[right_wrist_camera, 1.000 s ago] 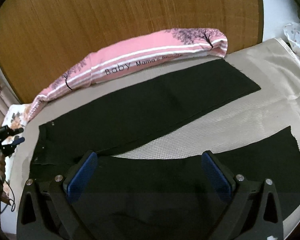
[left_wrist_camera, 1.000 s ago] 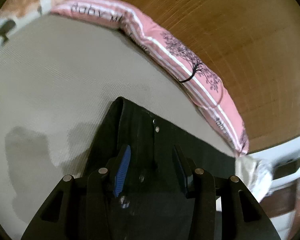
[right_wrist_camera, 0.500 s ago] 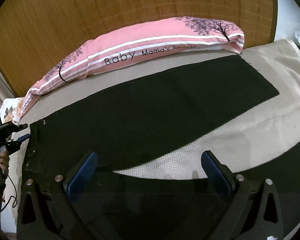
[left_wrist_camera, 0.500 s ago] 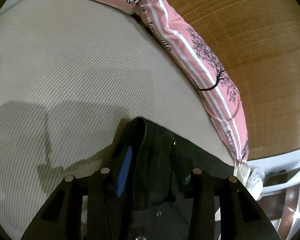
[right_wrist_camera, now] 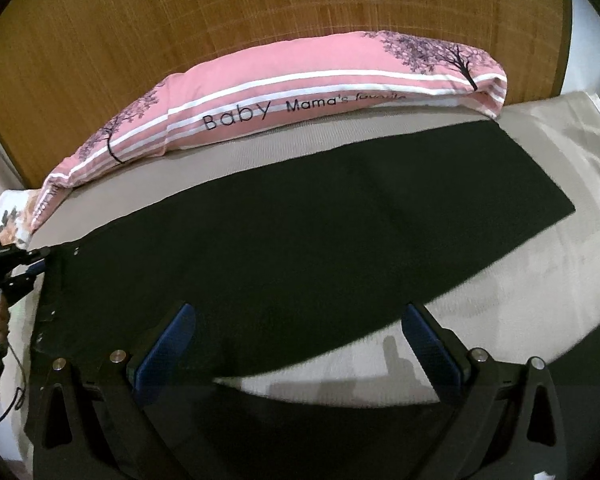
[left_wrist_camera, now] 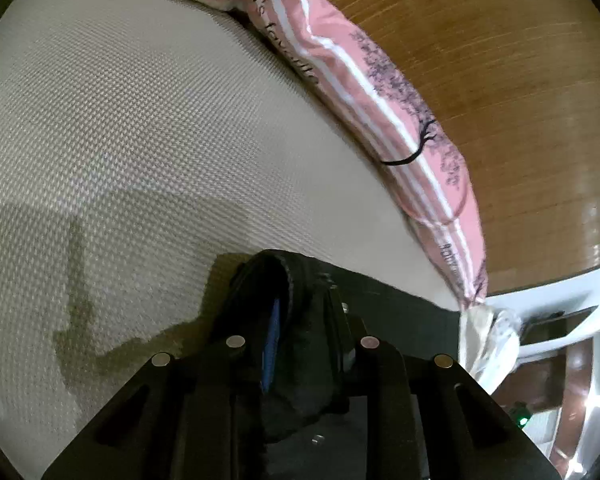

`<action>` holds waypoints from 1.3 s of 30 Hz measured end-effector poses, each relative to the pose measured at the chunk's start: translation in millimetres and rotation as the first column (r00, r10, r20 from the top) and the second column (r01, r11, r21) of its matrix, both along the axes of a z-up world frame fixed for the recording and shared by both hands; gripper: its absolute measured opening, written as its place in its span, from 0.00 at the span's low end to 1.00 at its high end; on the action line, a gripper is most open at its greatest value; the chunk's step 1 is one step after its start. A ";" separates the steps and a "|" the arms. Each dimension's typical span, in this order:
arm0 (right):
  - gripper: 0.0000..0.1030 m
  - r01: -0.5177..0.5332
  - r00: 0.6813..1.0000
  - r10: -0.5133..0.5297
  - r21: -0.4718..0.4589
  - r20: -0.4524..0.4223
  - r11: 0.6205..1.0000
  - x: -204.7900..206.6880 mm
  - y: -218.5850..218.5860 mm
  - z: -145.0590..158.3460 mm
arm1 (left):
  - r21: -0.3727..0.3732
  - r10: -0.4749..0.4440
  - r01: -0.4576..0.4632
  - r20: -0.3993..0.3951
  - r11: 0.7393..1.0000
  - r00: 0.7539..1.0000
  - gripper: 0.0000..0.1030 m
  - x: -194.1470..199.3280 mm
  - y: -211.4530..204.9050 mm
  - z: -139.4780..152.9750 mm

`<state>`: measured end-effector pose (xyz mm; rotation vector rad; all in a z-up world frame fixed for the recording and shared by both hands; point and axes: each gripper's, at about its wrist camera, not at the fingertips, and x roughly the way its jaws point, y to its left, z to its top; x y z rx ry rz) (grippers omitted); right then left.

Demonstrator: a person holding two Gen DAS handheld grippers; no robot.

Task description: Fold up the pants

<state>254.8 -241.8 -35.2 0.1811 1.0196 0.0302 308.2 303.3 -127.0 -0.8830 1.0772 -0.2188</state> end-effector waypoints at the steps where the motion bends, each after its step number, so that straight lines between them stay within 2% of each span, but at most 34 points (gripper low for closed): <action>1: 0.99 -0.002 1.000 0.002 0.003 0.002 1.000 2.7 0.0 -0.4 | -0.007 -0.004 0.004 -0.001 1.000 1.000 0.22 2.6 0.7 -2.5; 3: 0.99 -0.005 1.000 0.005 0.003 0.006 1.000 5.6 1.4 -1.0 | -0.037 -0.010 0.009 -0.003 0.999 1.000 0.22 6.3 5.3 -5.2; 6: 0.99 -0.019 1.000 0.019 0.008 0.008 1.000 7.1 6.0 -2.5 | -0.034 -0.028 0.028 0.017 0.999 0.999 0.22 12.3 10.2 -3.6; 9: 0.99 -0.030 1.000 0.030 0.009 0.007 1.000 7.8 8.5 -5.1 | -0.018 -0.086 0.087 0.038 0.996 0.996 0.22 16.1 5.4 -2.3; 12: 0.99 -0.033 0.999 0.033 0.006 0.003 0.999 9.3 10.2 -7.4 | -0.042 -0.146 0.149 0.067 0.988 0.987 0.22 11.6 -1.3 -1.4; 15: 0.99 -0.029 1.000 0.029 0.000 0.000 1.000 11.3 8.9 -10.0 | 0.001 -0.185 0.186 0.053 0.983 0.981 0.22 11.7 -12.0 -6.4; 21: 0.99 -0.059 0.998 0.059 0.003 -0.012 0.998 22.7 6.8 -15.1 | -0.050 -0.086 0.088 0.034 0.995 0.996 0.22 23.9 -7.7 -9.9; 22: 0.99 -0.081 0.997 0.081 -0.010 -0.015 0.997 26.8 6.1 -14.6 | -0.049 -0.065 0.067 0.045 0.997 0.997 0.22 20.2 -8.4 -9.2; 24: 0.98 -0.124 0.992 0.124 -0.005 -0.019 0.992 37.4 0.1 -12.3 | 0.005 -0.047 0.047 0.065 0.999 0.997 0.10 13.6 -10.2 -3.0; 27: 0.98 -0.191 0.981 0.191 0.002 -0.040 0.981 58.7 -13.7 -10.0 | 0.005 -0.008 0.007 0.140 1.000 0.990 0.09 -1.6 -12.7 16.5; 33: 0.98 -0.387 0.916 0.384 -0.007 -0.113 0.922 129.9 -43.1 -5.1 | 0.042 0.008 -0.021 0.284 0.999 0.959 0.08 -32.9 -33.7 79.0; 37: 0.96 -0.542 0.830 0.535 -0.003 -0.159 0.840 178.8 -45.9 -2.1 | 0.056 0.004 -0.027 0.377 0.998 0.926 0.08 -58.5 -46.1 115.1; 39: 0.94 -0.628 0.757 0.621 0.036 -0.204 0.778 201.3 -42.2 -5.7 | 0.060 0.010 -0.037 0.402 0.998 0.916 0.08 -69.6 -49.8 126.8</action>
